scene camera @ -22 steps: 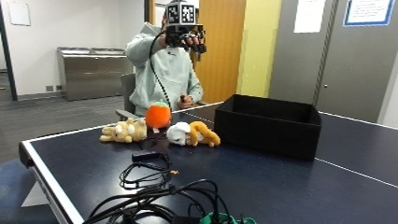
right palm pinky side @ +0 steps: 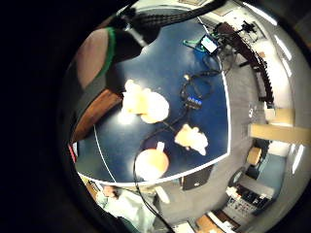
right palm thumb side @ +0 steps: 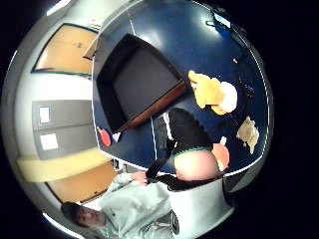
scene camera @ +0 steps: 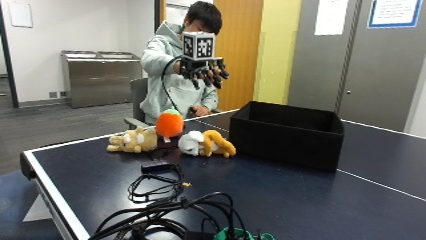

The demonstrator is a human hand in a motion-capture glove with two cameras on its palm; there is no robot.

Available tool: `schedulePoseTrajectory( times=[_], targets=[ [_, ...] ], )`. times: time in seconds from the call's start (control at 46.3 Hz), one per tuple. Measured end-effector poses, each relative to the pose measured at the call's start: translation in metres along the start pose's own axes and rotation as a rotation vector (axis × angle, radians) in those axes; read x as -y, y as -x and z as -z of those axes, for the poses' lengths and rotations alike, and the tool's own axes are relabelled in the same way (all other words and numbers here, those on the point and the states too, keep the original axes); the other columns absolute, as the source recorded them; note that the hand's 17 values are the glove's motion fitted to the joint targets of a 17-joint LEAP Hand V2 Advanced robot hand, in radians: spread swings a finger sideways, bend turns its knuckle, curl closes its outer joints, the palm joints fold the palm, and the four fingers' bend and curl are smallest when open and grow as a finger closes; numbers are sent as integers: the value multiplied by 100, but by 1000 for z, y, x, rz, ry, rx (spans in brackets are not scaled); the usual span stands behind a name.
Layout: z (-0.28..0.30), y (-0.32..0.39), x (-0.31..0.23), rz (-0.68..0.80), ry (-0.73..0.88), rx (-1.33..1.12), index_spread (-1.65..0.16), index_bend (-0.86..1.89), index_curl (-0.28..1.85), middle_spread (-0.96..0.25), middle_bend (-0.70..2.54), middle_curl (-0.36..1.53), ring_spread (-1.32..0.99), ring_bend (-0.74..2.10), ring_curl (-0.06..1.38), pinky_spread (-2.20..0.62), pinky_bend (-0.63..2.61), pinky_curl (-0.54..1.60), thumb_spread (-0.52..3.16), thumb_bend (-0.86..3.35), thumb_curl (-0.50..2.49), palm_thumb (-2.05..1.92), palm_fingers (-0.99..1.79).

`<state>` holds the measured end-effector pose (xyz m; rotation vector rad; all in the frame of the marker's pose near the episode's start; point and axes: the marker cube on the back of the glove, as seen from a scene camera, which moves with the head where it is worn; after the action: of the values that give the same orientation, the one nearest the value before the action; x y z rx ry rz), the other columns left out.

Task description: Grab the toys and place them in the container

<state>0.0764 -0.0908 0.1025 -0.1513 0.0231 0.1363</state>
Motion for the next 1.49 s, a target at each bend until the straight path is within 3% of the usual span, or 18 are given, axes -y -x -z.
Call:
schedulePoseTrajectory(
  times=[0.086, 0.259, 0.497, 0.562, 0.67, 0.843, 1.037, 1.21, 1.491],
  targets=[
    [-45, 3, 5, -24, 54, -2, -24, 5, 11, -5, 17, 17, -10, 30, 15, 1, 84, 33, 134, 10, 19, 12, -14],
    [-139, -3, 34, -128, 241, 132, -23, 8, 11, -2, 13, 19, -3, 20, 14, 4, 85, 34, 130, 7, 22, 12, -29],
    [-182, -26, 47, -345, 415, -119, -25, 10, 13, 0, 12, 19, 3, 16, 15, 8, 84, 34, 118, -1, 26, 8, -28],
    [-185, -27, 47, -338, 385, -131, -26, 10, 14, -1, 16, 20, 3, 25, 17, 9, 83, 33, 120, 1, 28, 14, -11],
    [-189, -28, 47, -307, 317, -106, -28, 16, 13, -6, 25, 23, -12, 74, 27, 6, 72, 28, 130, 12, 33, 33, 44],
    [-192, -24, 33, -265, 182, -42, -28, 19, 16, -17, 52, 33, -28, 99, 37, -17, 67, 28, 119, 23, 45, 62, 94],
    [-175, -11, 8, -167, 274, -38, -31, 30, 24, -22, 69, 43, -32, 102, 44, -35, 62, 32, 87, 20, 57, 70, 110],
    [-112, -3, -15, -70, 310, -44, -34, 39, 30, -23, 77, 48, -33, 102, 46, -40, 59, 35, 67, 18, 65, 73, 109],
    [-20, 81, -90, 152, 190, -94, -37, 45, 39, -23, 81, 54, -33, 105, 49, -44, 60, 38, 48, 14, 76, 75, 106]
  ],
)
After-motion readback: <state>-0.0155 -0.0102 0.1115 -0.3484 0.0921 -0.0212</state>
